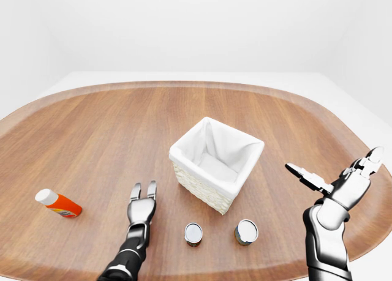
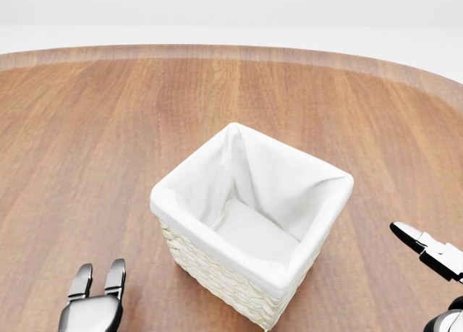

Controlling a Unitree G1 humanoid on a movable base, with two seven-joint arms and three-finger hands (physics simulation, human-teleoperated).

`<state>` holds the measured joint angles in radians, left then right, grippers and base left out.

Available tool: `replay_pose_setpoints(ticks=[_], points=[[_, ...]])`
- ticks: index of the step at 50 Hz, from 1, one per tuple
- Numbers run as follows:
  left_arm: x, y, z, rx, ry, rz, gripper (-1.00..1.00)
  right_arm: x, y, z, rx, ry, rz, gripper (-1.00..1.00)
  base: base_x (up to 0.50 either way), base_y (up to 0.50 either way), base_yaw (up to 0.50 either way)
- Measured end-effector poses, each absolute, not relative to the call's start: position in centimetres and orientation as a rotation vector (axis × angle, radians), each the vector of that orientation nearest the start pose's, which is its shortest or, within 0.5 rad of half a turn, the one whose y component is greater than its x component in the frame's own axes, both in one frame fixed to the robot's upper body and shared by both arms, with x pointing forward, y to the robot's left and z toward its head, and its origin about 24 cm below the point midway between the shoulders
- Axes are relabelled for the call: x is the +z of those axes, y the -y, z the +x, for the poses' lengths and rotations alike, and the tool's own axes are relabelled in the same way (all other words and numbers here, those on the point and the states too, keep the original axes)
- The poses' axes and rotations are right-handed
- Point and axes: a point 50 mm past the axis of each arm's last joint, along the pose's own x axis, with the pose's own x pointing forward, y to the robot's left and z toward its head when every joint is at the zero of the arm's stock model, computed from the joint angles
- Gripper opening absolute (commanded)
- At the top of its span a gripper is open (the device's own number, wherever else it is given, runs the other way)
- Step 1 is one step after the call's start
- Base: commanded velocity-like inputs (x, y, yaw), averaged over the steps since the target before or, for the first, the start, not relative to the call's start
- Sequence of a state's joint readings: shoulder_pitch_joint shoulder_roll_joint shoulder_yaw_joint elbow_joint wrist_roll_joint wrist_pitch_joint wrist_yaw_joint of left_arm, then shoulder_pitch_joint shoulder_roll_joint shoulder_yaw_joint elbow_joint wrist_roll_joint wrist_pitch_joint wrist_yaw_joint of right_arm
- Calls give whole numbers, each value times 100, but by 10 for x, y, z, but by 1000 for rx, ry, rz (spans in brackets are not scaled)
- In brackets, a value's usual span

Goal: Pick up the alphabet soup and the cream cheese box, and put them in the basket.

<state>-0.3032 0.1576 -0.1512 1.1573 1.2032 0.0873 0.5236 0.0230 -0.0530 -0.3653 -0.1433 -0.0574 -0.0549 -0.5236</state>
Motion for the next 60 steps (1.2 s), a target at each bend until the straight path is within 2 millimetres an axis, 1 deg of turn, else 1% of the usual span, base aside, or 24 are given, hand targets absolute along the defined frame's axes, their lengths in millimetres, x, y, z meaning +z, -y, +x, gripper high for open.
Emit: replay_pose_setpoints(ticks=[19,20,21,23,24,25,26,27,28,29,30,32,47,55,60], points=[[-97,-194,240,-167,-453,1553,100,82,267,215,-887,212,-105,100,0,0,0],[-97,-195,241,-167,-456,1552,69,82,267,215,-887,212,-105,100,0,0,0],[-98,-195,240,-168,-459,1551,47,82,267,215,-887,212,-105,100,0,0,0],[-99,-195,239,-170,-468,1547,16,82,267,215,-887,212,-105,100,0,0,0],[-99,-195,239,-168,-467,1546,12,82,267,215,-887,212,-105,100,0,0,0],[-98,-195,240,-163,-461,1547,-1,82,267,215,-887,212,-105,100,0,0,0],[-97,-196,241,-160,-458,1549,-28,82,267,215,-887,212,-105,100,0,0,0],[-95,-196,243,-157,-454,1551,-43,82,267,215,-887,212,-105,100,0,0,0],[-94,-196,245,-152,-451,1551,-47,82,267,215,-887,212,-105,100,0,0,0],[-93,-196,246,-151,-448,1553,-88,82,267,215,-887,212,-105,100,0,0,0],[-93,-196,247,-149,-446,1554,-95,82,267,215,-887,212,-105,100,0,0,0],[-91,-197,249,-145,-442,1556,-100,82,267,215,-887,212,-105,100,0,0,0],[-84,-198,256,-122,-409,1564,-100,82,267,216,-886,211,-107,100,0,0,0],[-83,-199,254,-107,-387,1560,-100,82,267,215,-886,211,-107,100,0,0,0],[-82,-199,249,-93,-341,1568,-100,82,267,215,-887,211,-107,100,0,0,0]])
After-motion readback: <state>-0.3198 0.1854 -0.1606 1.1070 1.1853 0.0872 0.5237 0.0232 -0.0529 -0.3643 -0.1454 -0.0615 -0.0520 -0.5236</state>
